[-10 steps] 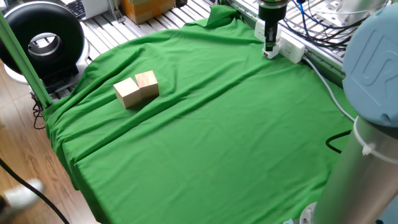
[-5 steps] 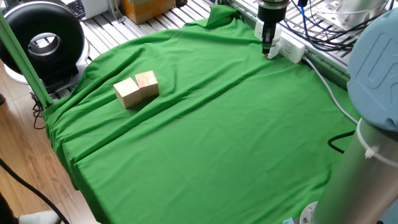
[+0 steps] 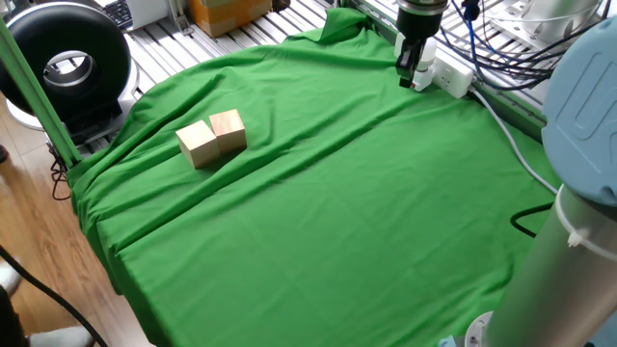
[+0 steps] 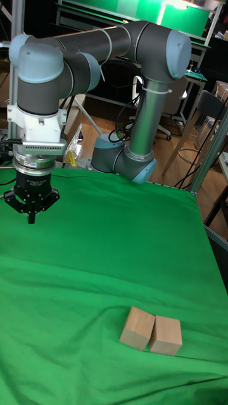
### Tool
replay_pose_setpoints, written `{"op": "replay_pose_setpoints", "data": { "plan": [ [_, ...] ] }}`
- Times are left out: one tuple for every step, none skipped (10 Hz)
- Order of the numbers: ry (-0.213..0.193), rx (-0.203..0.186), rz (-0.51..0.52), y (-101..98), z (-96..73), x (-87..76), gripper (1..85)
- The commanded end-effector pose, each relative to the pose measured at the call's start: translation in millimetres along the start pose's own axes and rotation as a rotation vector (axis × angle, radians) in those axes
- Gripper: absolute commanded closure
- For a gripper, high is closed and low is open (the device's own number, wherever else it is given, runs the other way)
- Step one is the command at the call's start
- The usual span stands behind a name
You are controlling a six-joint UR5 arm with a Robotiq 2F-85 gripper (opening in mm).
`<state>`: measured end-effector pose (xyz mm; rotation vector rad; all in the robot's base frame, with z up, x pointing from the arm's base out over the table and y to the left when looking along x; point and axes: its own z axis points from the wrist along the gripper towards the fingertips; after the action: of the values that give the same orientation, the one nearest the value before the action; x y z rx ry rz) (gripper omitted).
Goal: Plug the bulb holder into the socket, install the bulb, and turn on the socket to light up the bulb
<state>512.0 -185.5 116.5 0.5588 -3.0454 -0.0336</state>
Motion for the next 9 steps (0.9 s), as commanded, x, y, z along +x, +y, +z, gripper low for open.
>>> {"op": "replay_pose_setpoints", "data": {
  "plan": [
    [-0.015,-0.022,0.047,6.5,-0.8,-4.8,84.7],
    [-0.018,-0.026,0.046,7.4,-0.8,-5.5,84.7],
    [-0.016,-0.021,0.054,6.3,-0.6,-5.6,84.7],
    [-0.018,-0.018,0.064,4.7,-0.2,-7.1,84.7],
    [-0.021,-0.021,0.065,5.8,-0.4,-7.6,84.7],
    [-0.021,-0.017,0.065,4.5,-0.4,-7.3,84.7],
    [-0.019,-0.011,0.065,2.6,-0.2,-6.9,84.7],
    [-0.020,-0.014,0.065,2.4,-0.4,-7.0,84.7],
    [-0.021,-0.017,0.065,2.8,-0.7,-6.8,84.7]
  ]
}}
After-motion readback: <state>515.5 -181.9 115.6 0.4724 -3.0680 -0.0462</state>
